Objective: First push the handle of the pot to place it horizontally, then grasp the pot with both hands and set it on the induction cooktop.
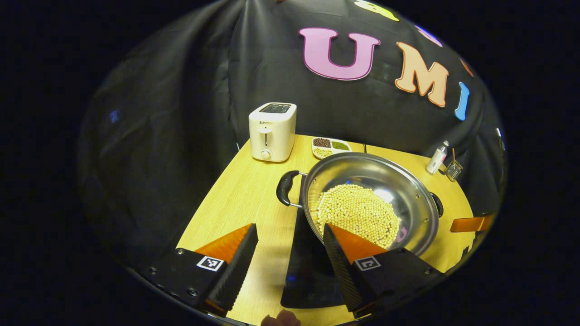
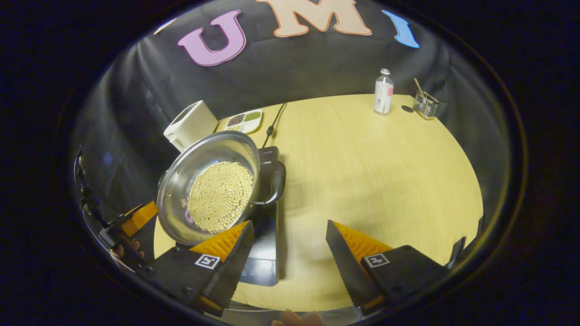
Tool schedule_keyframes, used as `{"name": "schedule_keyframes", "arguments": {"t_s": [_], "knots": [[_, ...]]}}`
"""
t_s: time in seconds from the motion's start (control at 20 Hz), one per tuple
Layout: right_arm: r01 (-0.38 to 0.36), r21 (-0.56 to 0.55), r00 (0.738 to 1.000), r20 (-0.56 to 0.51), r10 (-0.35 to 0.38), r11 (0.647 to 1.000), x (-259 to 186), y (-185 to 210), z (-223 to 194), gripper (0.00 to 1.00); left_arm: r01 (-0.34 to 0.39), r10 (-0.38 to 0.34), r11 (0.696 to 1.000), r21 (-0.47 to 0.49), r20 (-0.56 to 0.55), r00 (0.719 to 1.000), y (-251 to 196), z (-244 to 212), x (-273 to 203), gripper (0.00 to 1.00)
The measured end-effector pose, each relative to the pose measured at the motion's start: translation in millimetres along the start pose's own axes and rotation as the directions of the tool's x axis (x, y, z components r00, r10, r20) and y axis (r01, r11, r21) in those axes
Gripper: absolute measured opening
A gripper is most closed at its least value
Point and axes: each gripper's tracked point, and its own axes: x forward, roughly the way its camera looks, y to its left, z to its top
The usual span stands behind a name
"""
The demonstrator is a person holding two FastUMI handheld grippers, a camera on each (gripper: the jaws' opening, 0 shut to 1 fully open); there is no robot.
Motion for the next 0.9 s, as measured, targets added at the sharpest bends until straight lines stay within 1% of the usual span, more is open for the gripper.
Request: {"name": "schedule_keyframes", "arguments": {"t_s": [0.05,0.1,0.15,0.2,0.25,0.3,0.35,0.4,0.45,0.55,0.6,0.65,0.7,0.75,0.8,0.85,0.9], "knots": [[-0.017,0.010,1.000,0.005,0.017,1.000,-3,-4,0,0.99,-0.013,0.013,1.000,0.005,0.009,1.000,-4,-1,-9,0.89],[-0.031,0.010,0.999,0.013,0.031,0.999,-6,-11,1,0.99,-0.025,0.025,1.000,0.004,0.014,1.000,-10,-3,-19,0.89],[-0.047,0.003,0.999,0.017,0.047,0.999,-10,-19,-1,0.96,-0.036,0.037,0.999,-0.003,0.023,0.999,-19,-4,-28,0.89],[-0.059,-0.007,0.998,0.020,0.059,0.998,-15,-29,-3,0.99,-0.049,0.049,0.999,-0.012,0.023,0.999,-28,-8,-37,0.89],[-0.071,-0.015,0.997,0.024,0.071,0.997,-22,-41,-5,0.99,-0.059,0.059,0.998,-0.021,0.019,0.998,-39,-12,-46,0.89],[-0.079,-0.024,0.997,0.024,0.079,0.997,-29,-54,-8,0.96,-0.070,0.070,0.997,-0.027,0.015,0.997,-52,-19,-55,0.89],[-0.077,-0.038,0.997,0.023,0.078,0.996,-38,-71,-12,0.99,-0.077,0.077,0.997,-0.030,0.000,0.997,-66,-27,-65,0.89],[-0.079,-0.054,0.996,0.039,0.081,0.995,-48,-88,-13,0.95,-0.073,0.073,0.997,-0.031,-0.004,0.997,-85,-34,-77,0.89],[-0.080,-0.068,0.994,0.065,0.085,0.994,-56,-104,-11,0.99,-0.068,0.068,0.998,-0.019,0.003,0.998,-103,-39,-88,0.89],[-0.095,-0.072,0.992,0.082,0.100,0.993,-75,-129,-14,0.99,-0.079,0.079,0.997,0.019,0.021,0.997,-135,-47,-110,0.91],[-0.110,-0.063,0.988,0.106,0.116,0.992,-85,-136,-8,0.95,-0.083,0.082,0.996,0.018,0.027,0.996,-149,-46,-125,0.89],[-0.121,-0.060,0.982,0.139,0.128,0.991,-97,-143,1,0.95,-0.071,0.072,0.997,-0.006,0.048,0.996,-166,-38,-139,0.89],[-0.132,-0.066,0.973,0.181,0.142,0.989,-113,-148,16,0.98,-0.048,0.051,0.998,-0.041,0.092,0.994,-183,-19,-151,0.89],[-0.140,-0.080,0.960,0.234,0.155,0.987,-127,-151,34,0.94,-0.025,0.034,0.997,-0.068,0.137,0.990,-201,2,-161,0.89],[-0.141,-0.099,0.944,0.285,0.164,0.985,-143,-155,55,0.94,-0.010,0.023,0.997,-0.076,0.167,0.986,-214,23,-171,0.89],[-0.138,-0.117,0.928,0.331,0.170,0.983,-156,-158,73,0.94,-0.001,0.014,0.998,-0.070,0.179,0.984,-224,33,-180,0.89],[-0.137,-0.129,0.910,0.376,0.176,0.982,-172,-160,90,0.98,0.011,0.000,0.998,-0.056,0.200,0.980,-236,47,-191,0.89]]}}
